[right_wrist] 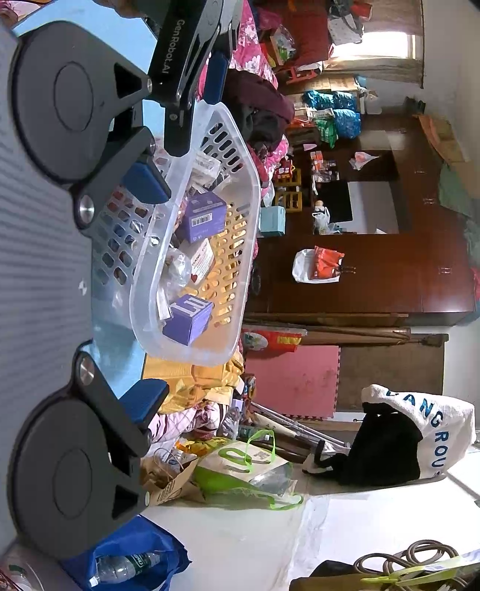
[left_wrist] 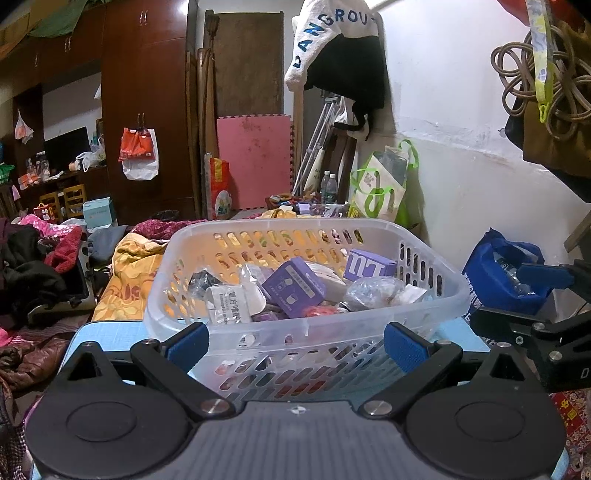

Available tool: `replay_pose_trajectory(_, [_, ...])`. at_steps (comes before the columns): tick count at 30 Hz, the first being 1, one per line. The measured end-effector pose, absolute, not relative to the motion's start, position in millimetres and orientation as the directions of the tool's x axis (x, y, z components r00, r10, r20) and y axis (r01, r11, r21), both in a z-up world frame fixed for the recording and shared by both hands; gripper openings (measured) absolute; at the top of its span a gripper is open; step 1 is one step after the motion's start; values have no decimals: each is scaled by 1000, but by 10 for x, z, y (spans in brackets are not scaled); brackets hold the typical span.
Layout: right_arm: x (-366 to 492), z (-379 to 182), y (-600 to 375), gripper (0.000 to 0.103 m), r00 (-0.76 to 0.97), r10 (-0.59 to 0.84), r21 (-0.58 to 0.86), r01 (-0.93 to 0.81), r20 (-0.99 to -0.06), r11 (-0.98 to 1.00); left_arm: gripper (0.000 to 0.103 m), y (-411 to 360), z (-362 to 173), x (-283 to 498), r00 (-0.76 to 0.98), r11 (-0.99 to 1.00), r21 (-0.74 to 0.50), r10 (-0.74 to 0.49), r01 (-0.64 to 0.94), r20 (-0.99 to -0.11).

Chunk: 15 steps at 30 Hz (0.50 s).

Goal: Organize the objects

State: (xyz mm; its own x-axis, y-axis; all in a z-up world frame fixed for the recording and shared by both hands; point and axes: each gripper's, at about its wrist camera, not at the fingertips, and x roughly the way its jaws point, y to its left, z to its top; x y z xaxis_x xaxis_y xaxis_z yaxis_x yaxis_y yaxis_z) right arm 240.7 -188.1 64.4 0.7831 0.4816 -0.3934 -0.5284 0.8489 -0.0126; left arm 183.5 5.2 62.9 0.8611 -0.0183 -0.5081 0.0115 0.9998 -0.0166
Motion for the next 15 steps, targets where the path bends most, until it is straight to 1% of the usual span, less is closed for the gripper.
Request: replay_pose_trajectory(15, [2398, 641, -1887, 103, 785, 481, -11, -526, -392, 850, 102, 29, 615, 1841, 859, 1000, -18, -19, 12, -511])
